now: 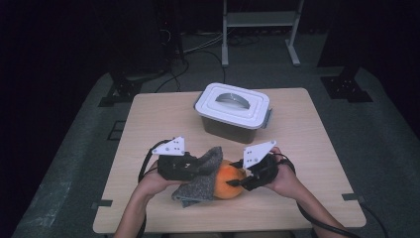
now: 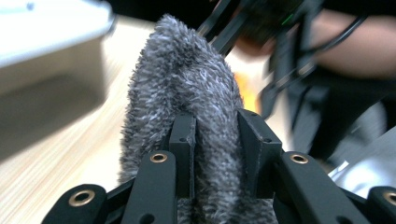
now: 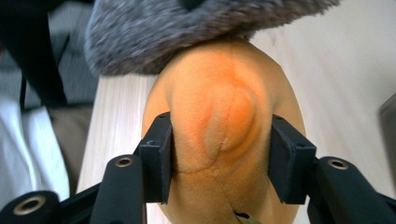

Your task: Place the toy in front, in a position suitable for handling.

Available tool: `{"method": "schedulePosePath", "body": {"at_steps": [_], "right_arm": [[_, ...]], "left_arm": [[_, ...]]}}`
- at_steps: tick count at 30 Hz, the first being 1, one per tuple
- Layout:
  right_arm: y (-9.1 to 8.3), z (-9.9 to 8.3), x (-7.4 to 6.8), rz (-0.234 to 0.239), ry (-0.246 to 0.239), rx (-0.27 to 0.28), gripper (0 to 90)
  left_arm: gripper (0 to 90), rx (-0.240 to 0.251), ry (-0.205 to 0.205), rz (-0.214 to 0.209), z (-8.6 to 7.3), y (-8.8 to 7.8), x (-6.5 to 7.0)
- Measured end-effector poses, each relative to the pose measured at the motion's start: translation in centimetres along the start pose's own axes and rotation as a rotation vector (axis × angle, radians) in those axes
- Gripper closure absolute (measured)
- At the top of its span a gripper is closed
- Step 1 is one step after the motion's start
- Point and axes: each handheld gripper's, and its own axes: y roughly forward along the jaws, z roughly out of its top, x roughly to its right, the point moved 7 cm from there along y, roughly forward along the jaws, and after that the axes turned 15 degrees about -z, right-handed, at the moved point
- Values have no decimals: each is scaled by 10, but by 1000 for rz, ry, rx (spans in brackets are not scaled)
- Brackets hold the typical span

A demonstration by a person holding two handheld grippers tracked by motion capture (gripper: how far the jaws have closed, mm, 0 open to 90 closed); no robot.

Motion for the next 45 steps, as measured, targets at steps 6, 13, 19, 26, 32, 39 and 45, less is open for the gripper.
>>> {"method": "schedulePosePath", "body": {"at_steps": [6,13,19,26,32,39,45], "right_arm": [[3,-16,1,36,74,-9,357],[-5,-31,2,31,141,-52,259],[-2,-37,-8,68,106,-44,323],[1,-32,-27,59,-18,-39,348],[2,-31,-28,57,-17,-34,358],[-1,-34,-23,48,14,-39,420],[-3,-36,-17,50,57,-49,440]], "left_arm": [[686,21,-62,-67,-12,7,-5],[683,-3,-65,-151,-15,12,4],[679,-22,-35,-204,-9,22,14],[679,-53,29,-228,6,39,32],[679,-85,66,-227,10,47,38],[679,-44,11,-178,0,30,22],[680,-29,-24,-154,-9,14,12]]}}
